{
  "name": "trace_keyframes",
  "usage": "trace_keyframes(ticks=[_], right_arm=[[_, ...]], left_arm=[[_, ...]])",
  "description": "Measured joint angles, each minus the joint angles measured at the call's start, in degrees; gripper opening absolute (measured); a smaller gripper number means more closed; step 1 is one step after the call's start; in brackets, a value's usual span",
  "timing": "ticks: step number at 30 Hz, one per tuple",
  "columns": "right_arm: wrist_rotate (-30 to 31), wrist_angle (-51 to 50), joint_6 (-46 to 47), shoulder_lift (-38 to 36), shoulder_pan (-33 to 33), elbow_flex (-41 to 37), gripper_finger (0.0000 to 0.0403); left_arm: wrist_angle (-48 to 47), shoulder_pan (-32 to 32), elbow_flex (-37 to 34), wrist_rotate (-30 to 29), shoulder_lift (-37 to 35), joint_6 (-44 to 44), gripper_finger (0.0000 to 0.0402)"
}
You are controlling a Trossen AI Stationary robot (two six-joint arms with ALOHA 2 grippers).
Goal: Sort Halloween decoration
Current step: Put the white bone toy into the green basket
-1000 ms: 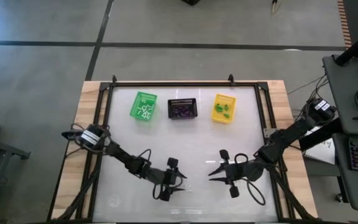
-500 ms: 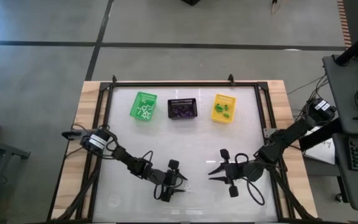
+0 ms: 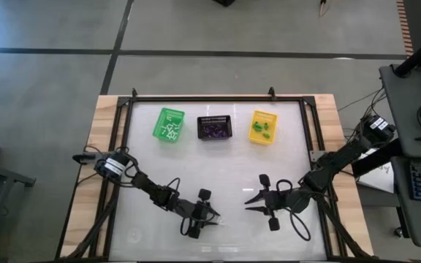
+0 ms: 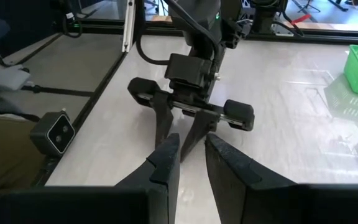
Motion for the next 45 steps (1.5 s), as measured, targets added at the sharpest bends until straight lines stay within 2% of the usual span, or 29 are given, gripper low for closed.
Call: trace_keyframes(ticks=[5, 19, 25, 29, 34, 39, 42, 45], right_arm=[[0.0, 0.0, 0.0, 0.0, 0.0, 0.0, 0.0068], [0.0, 0.0, 0.2, 0.0, 0.0, 0.0, 0.0068], [-0.1, 0.0, 0.2, 0.0, 0.0, 0.0, 0.0068], [0.0, 0.0, 0.5, 0.0, 0.0, 0.0, 0.0068], [4.2, 0.0, 0.8, 0.0, 0.0, 0.0, 0.0068], [7.4, 0.0, 0.7, 0.0, -0.2, 0.0, 0.0068], [7.5, 0.0, 0.7, 0.0, -0.6, 0.0, 0.0068], [7.5, 0.0, 0.7, 0.0, -1.0, 0.0, 0.0068]], left_arm=[[0.0, 0.0, 0.0, 0.0, 0.0, -0.2, 0.0117], [-0.4, 0.3, -0.9, -0.7, -2.0, -0.5, 0.0091], [-0.2, 1.4, -6.2, -2.9, -8.3, -1.6, 0.009], [-1.5, 2.6, -11.3, -9.0, -17.1, -3.3, 0.009], [-13.6, 6.2, -17.6, -20.8, -32.0, -10.3, 0.009], [-38.3, 13.4, -20.8, -32.7, -47.8, -21.7, 0.009], [-51.5, 20.4, -20.6, -33.3, -55.4, -26.6, 0.0088], [-60.6, 28.6, -18.4, -29.2, -59.9, -26.8, 0.0087]])
